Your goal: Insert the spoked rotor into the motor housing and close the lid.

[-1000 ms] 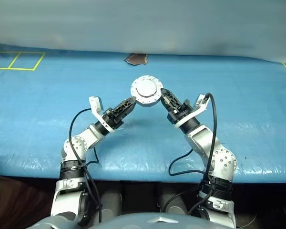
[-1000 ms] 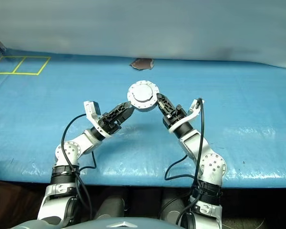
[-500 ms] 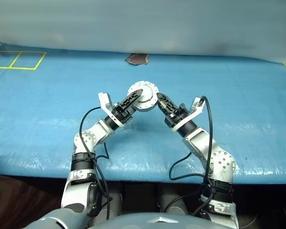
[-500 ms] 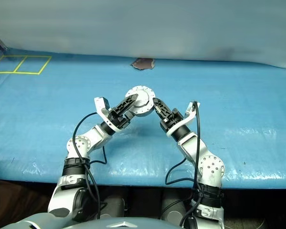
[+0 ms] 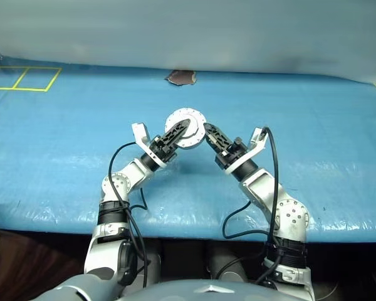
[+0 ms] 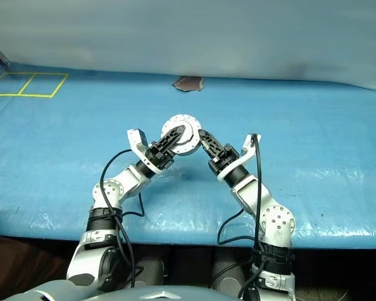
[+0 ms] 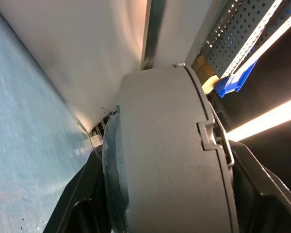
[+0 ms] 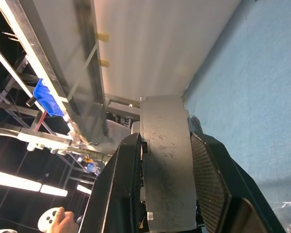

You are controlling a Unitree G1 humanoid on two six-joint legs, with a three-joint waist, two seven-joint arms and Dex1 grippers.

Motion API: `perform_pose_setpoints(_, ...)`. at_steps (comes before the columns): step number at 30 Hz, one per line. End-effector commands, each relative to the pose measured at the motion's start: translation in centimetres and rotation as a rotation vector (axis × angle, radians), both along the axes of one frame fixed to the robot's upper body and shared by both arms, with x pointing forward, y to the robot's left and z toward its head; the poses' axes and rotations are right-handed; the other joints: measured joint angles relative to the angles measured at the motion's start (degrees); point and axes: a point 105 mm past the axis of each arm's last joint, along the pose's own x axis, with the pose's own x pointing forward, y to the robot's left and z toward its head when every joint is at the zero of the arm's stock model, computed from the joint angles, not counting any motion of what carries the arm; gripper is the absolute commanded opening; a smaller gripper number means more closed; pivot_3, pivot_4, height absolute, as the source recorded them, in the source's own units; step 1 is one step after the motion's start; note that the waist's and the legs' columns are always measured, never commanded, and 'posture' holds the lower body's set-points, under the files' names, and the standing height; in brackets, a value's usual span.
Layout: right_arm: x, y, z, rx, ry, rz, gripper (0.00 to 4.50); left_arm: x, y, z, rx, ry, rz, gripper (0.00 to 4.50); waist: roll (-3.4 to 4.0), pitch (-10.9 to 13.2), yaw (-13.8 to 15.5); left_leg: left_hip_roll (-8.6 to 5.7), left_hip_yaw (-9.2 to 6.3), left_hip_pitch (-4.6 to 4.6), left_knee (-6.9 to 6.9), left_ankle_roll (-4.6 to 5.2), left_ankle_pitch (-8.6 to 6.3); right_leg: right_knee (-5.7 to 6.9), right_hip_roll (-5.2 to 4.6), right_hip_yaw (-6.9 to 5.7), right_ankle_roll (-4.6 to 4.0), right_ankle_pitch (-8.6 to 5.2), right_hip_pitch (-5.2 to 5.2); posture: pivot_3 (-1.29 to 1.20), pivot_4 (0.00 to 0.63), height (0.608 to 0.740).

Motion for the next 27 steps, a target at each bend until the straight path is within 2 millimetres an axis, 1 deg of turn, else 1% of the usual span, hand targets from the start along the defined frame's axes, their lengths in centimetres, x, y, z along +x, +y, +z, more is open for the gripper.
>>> perform_pose_setpoints(1,-0.9,0.8,2.7,0.014,-0.138,0.033,1.19,0.3,-0.3,0.6,0.019,-0.024,0.009,2.63,0.00,0.00,0.05,0.00,0.00,0.00,0.01,0.00,0.00,0.00,0.00,0.00,0.00,0.00,0.01,0.00,0.150,0.740)
perform_pose_setpoints(2,-0.9,0.7,2.6,-0.007,-0.148,0.021,1.19,0.5,-0.2,0.6,0.022,-0.020,0.018,2.63,0.00,0.00,0.06,0.00,0.00,0.00,0.03,0.00,0.00,0.00,0.00,0.00,0.01,0.00,0.01,0.00,0.150,0.740)
perform_pose_setpoints(4,-0.9,0.7,2.4,-0.034,-0.156,0.009,1.91,0.7,-0.1,0.4,0.032,-0.018,0.037,2.63,0.00,0.00,0.06,-0.01,0.00,-0.01,0.03,0.00,0.00,0.00,0.00,0.00,0.01,0.01,0.01,0.00,0.150,0.740)
perform_pose_setpoints(5,-0.8,0.6,2.3,-0.042,-0.159,-0.001,2.11,0.8,0.0,0.3,0.040,-0.013,0.051,2.63,0.00,0.00,0.06,-0.01,0.00,-0.01,0.03,0.00,0.00,0.00,0.00,0.00,0.01,0.00,0.01,0.00,0.150,0.740)
perform_pose_setpoints(6,-0.8,0.5,2.3,-0.043,-0.159,-0.013,2.50,0.9,0.1,0.2,0.045,-0.009,0.061,2.63,0.00,0.00,0.05,-0.01,0.00,0.00,0.02,0.00,0.00,0.00,0.00,0.00,0.01,0.01,0.01,0.00,0.150,0.740)
perform_pose_setpoints(8,-0.4,0.1,2.2,-0.056,-0.152,-0.067,3.12,1.0,0.3,0.1,0.049,-0.012,0.074,2.63,0.00,0.00,0.03,0.00,0.00,0.00,0.02,0.00,0.00,0.00,0.00,0.00,0.01,0.00,0.00,0.00,0.150,0.740)
perform_pose_setpoints(11,0.5,-1.0,1.3,-0.147,-0.120,-0.169,3.12,1.1,0.7,0.0,0.050,-0.008,0.105,2.63,0.00,0.00,0.07,0.00,0.00,-0.02,0.02,0.00,0.00,0.00,0.00,0.00,0.01,0.00,-0.01,0.00,0.150,0.740)
perform_pose_setpoints(13,1.1,-2.1,1.0,-0.163,-0.107,-0.235,3.12,1.4,1.2,0.1,0.058,-0.013,0.152,2.63,0.00,0.00,0.09,-0.01,0.00,-0.02,0.03,0.00,0.00,0.00,-0.01,0.00,0.01,0.01,-0.01,0.00,0.150,0.740)
perform_pose_setpoints(16,1.1,-2.9,0.8,-0.217,-0.121,-0.264,3.12,2.9,3.3,0.1,0.139,-0.035,0.366,2.63,-0.01,0.01,0.13,-0.01,0.00,-0.02,0.03,0.00,0.00,-0.01,-0.01,0.00,0.02,0.01,0.00,0.00,0.150,0.740)
perform_pose_setpoints(18,0.7,-2.7,-0.1,-0.307,-0.125,-0.237,3.12,3.9,5.6,0.3,0.215,-0.050,0.565,2.63,-0.04,0.02,0.18,-0.01,0.00,-0.03,0.03,0.00,0.00,-0.02,-0.02,0.01,0.02,0.01,-0.01,0.00,0.150,0.740)
perform_pose_setpoints(19,0.4,-2.6,-0.7,-0.369,-0.135,-0.220,3.12,4.3,6.8,0.4,0.210,-0.030,0.633,2.63,-0.04,0.02,0.18,-0.01,0.01,-0.03,0.02,-0.01,0.00,-0.02,-0.02,0.01,0.02,0.01,-0.02,0.00,0.150,0.740)
perform_pose_setpoints(20,0.2,-2.5,-1.2,-0.427,-0.151,-0.207,3.12,4.5,7.6,0.4,0.201,-0.013,0.678,2.63,-0.04,0.02,0.16,-0.01,0.01,-0.03,0.00,-0.01,0.00,-0.03,-0.02,0.01,0.01,0.01,-0.02,0.00,0.150,0.740)
perform_pose_setpoints(23,-0.8,-1.6,-2.8,-0.746,-0.293,-0.159,3.12,5.1,10.1,0.4,0.248,0.003,0.820,2.63,-0.07,0.04,0.12,-0.01,0.03,-0.07,-0.04,0.00,-0.01,-0.04,-0.02,0.02,0.01,0.00,-0.10,0.00,0.150,0.740)
perform_pose_setpoints(25,-1.3,-1.1,-3.9,-0.863,-0.348,-0.114,3.12,5.4,11.4,0.3,0.301,0.007,0.898,2.63,-0.12,0.07,0.22,-0.02,0.04,-0.10,-0.02,0.00,-0.01,-0.07,-0.02,0.01,0.02,0.01,-0.10,0.00,0.150,0.740)
perform_pose_setpoints(27,-1.7,-0.8,-4.8,-0.940,-0.383,-0.077,3.12,5.7,12.3,0.2,0.349,0.011,0.960,2.63,-0.20,0.12,0.43,-0.02,0.04,-0.10,0.05,0.00,-0.01,-0.07,-0.02,0.01,0.05,0.02,-0.06,0.00,0.150,0.740)
